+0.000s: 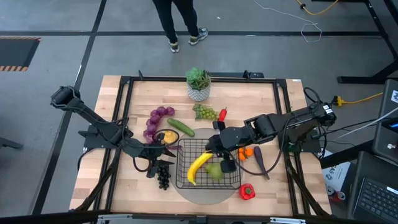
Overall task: Build produce basket
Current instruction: Put the purple eggplant into the black wire basket
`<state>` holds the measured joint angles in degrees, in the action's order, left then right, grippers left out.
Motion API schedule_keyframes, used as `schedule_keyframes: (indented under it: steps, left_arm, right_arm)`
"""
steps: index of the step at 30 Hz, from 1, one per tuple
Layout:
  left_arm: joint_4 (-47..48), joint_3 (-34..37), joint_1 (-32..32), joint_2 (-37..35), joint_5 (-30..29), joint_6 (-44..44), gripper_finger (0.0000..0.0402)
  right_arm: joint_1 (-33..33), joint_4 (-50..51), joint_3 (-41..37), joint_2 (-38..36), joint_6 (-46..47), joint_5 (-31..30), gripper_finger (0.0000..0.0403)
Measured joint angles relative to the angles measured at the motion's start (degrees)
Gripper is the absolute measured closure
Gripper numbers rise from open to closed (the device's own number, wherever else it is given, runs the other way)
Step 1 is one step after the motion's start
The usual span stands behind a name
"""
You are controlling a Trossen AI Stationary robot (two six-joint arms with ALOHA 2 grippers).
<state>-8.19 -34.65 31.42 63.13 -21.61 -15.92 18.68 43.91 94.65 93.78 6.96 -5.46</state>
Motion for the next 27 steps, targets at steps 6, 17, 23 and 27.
schedule_keyframes:
  steps: [6,17,23,27]
  left_arm:
    - [0.0,0.0,0.0,0.0,0.0,0.0,0.0268]
    - [0.0,0.0,0.0,0.0,0.0,0.0,0.0268]
    - [0.0,0.0,0.0,0.0,0.0,-0.1,0.0268]
    - [0.0,0.0,0.0,0.0,0.0,-0.1,0.0268]
  right_arm:
    - [-0.5,0.8,0.0,0.0,4.1,-0.5,0.0366]
    - [-2.0,3.4,0.0,0.0,0.5,-4.8,0.0365]
    - [-4.6,4.7,0.0,0.0,7.1,-11.2,0.0365]
    - [-6.6,7.7,0.0,0.0,7.6,-11.6,0.0365]
